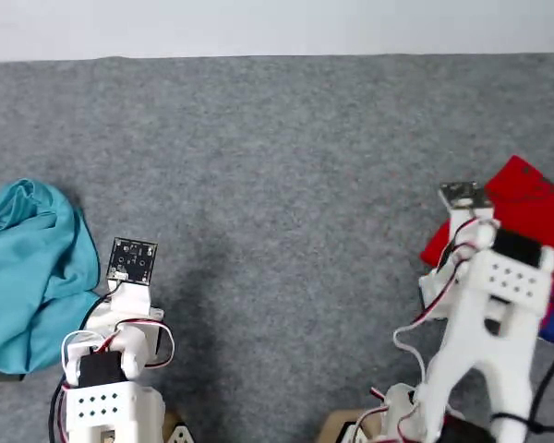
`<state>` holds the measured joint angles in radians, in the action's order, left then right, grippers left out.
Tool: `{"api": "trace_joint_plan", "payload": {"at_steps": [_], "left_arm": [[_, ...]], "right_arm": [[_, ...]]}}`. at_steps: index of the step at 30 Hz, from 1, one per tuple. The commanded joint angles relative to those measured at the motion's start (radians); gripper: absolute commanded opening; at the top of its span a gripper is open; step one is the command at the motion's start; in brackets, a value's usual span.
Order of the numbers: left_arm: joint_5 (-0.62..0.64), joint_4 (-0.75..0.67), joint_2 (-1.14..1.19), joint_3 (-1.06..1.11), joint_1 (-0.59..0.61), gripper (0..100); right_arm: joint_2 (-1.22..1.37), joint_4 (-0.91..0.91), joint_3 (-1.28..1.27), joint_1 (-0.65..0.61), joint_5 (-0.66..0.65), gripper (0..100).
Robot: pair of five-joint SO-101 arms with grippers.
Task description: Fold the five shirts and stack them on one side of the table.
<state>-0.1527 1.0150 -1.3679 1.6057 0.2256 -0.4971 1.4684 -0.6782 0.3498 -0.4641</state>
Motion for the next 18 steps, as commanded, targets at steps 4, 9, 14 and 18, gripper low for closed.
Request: {"api": "trace_joint_plan", "payload": {"at_steps": [4, 9, 14, 18], "left_arm": [[0.006, -0.017, -0.008, -0.004, -0.006, 1], [0.006, -0.017, -0.008, -0.004, -0.006, 1], [0.006, -0.017, -0.008, -0.004, -0.006, 1], [0.006, -0.017, -0.008, -0.004, -0.006, 1]], "right_arm": [[-0.101, -0.105, -0.080, -0.013, -0.002, 0.9], [-0.101, -0.104, -0.081, -0.013, -0.002, 0.9], [-0.101, -0.104, -0.081, -0.015, -0.002, 0.9], [-0.107, -0.101, -0.081, -0.015, -0.002, 0.9]]}}
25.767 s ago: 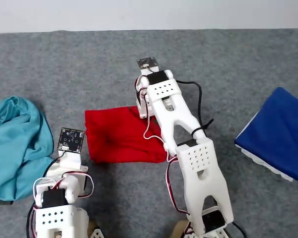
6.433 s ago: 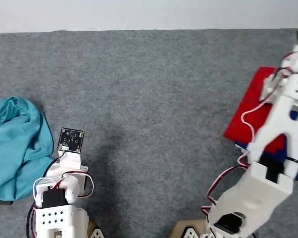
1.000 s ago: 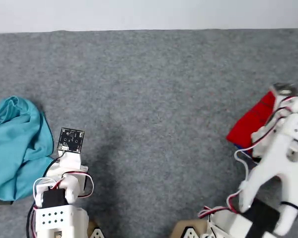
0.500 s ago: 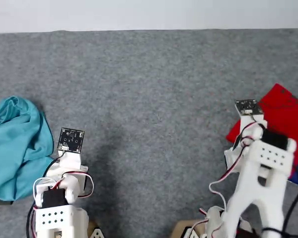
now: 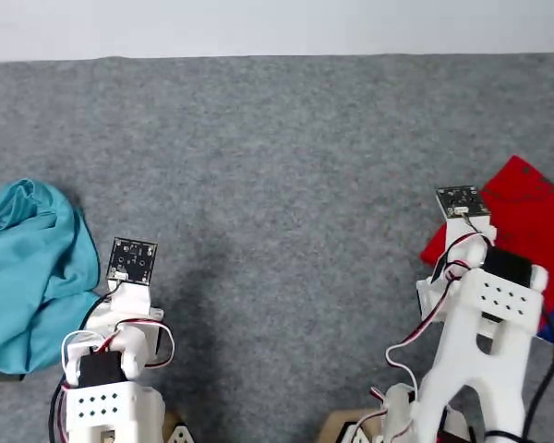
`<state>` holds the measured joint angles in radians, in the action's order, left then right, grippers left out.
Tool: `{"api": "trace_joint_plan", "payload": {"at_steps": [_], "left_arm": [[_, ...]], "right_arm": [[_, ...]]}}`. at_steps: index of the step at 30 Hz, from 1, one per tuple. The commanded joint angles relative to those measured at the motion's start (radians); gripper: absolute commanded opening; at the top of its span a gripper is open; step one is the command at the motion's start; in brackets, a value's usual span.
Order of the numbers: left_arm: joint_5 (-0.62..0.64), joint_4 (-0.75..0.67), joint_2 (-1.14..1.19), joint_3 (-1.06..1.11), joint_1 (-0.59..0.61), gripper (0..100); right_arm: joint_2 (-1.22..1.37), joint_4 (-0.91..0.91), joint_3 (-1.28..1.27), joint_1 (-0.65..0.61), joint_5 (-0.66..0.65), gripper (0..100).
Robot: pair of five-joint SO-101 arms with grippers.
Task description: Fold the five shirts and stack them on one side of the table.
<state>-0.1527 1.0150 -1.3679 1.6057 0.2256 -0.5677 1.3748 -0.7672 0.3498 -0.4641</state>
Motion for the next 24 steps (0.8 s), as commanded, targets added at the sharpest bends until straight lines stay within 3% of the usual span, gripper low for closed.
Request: {"api": "trace_joint_plan", "payload": {"at_steps": [1, 15, 24], "left_arm": [[0.006, -0.017, -0.008, -0.004, -0.006, 1], [0.006, -0.017, -0.008, -0.004, -0.006, 1], [0.006, -0.017, -0.008, -0.004, -0.006, 1]], "right_arm": [[-0.041, -0.004, 0.009, -0.015, -0.002, 0.9], [-0.031, -0.013, 0.018, -0.022, 0.000, 0.9], [-0.041, -0.051, 0.015, -0.193, 0.167, 0.9]]}}
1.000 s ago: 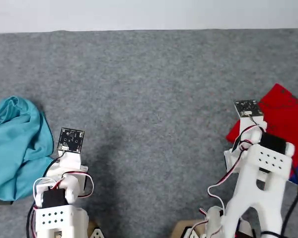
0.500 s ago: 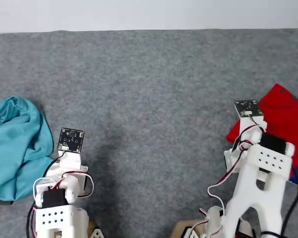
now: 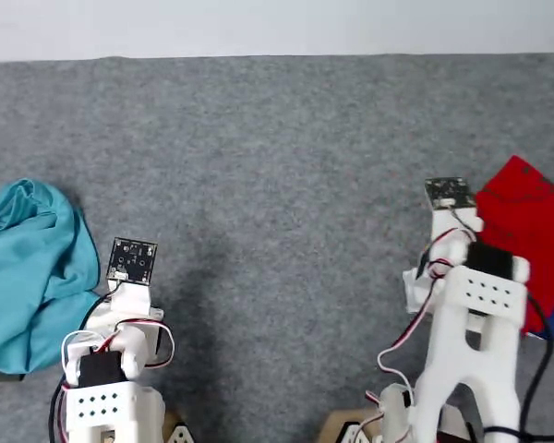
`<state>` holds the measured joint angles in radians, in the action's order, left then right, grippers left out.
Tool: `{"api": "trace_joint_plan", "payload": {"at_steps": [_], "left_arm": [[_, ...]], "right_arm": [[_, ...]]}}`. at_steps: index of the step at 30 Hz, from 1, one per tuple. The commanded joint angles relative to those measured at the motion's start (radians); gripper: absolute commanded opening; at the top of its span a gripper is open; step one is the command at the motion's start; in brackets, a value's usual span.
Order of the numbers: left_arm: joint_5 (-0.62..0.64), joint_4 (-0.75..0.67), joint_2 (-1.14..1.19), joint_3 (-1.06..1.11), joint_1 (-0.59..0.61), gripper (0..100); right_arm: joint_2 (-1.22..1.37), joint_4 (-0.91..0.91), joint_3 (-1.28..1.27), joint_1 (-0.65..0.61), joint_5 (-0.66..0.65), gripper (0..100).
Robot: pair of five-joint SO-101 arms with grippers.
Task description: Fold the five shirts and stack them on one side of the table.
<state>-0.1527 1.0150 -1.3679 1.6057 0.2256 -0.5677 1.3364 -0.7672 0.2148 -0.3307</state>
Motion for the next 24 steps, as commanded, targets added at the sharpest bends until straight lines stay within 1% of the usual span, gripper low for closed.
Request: {"api": "trace_joint_plan", "payload": {"at_steps": [1, 4, 8, 16, 24], "left_arm": [[0.006, -0.017, -0.008, -0.004, -0.006, 1], [0.006, -0.017, -0.008, -0.004, -0.006, 1], [0.006, -0.017, -0.008, -0.004, -0.006, 1], [0.006, -0.017, -0.008, -0.004, -0.006, 1], [0.006, -0.017, -0.008, -0.004, -0.006, 1]], "right_arm": [[-0.041, -0.013, 0.018, -0.073, 0.035, 0.9], [-0.042, -0.013, 0.020, -0.102, 0.035, 0.9], [-0.042, 0.008, 0.066, -0.099, 0.035, 0.9], [-0.042, 0.139, 0.259, -0.099, 0.035, 0.9], [-0.042, 0.249, 0.330, -0.097, 0.035, 0.9]]}}
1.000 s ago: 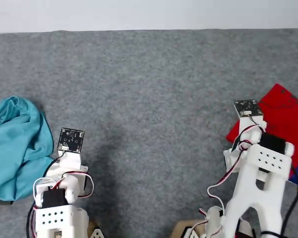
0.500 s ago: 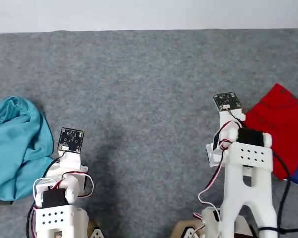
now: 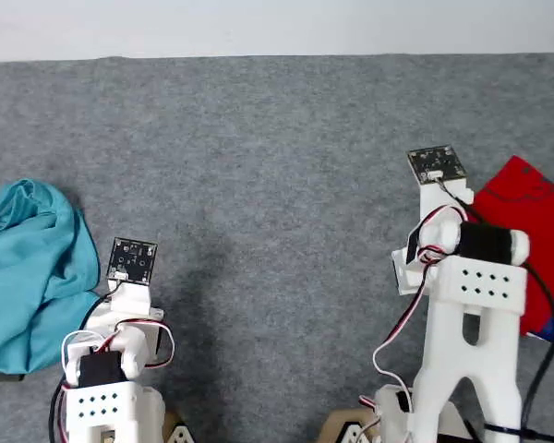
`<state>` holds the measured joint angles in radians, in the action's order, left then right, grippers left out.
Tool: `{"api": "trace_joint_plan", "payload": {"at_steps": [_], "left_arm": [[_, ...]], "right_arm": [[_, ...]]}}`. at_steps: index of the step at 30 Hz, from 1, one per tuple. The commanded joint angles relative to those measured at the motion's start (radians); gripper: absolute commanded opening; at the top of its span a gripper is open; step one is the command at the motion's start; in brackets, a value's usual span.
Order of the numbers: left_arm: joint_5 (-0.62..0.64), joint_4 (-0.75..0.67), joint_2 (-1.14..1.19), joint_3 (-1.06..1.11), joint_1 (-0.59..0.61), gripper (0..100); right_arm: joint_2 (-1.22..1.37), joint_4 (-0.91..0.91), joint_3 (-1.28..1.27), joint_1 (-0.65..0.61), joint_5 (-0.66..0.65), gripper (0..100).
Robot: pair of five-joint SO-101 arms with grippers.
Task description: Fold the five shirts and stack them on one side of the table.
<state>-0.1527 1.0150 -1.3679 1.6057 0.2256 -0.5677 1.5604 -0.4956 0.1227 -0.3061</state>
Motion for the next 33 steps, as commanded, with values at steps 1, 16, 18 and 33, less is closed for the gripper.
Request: {"api": "trace_joint_plan", "payload": {"at_steps": [1, 16, 18, 33], "left_arm": [[0.006, -0.017, -0.008, -0.004, -0.006, 1], [0.006, -0.017, -0.008, -0.004, -0.006, 1], [0.006, -0.017, -0.008, -0.004, -0.006, 1], [0.006, -0.017, -0.008, -0.004, -0.006, 1]], "right_arm": [[-0.042, 0.027, 0.055, -0.007, 0.011, 0.9], [-0.044, 0.081, 0.038, -0.015, 0.054, 0.9], [-0.058, 0.120, 0.037, -0.015, 0.084, 0.9], [-0.553, 0.019, -0.213, -0.008, 0.086, 0.9]]}}
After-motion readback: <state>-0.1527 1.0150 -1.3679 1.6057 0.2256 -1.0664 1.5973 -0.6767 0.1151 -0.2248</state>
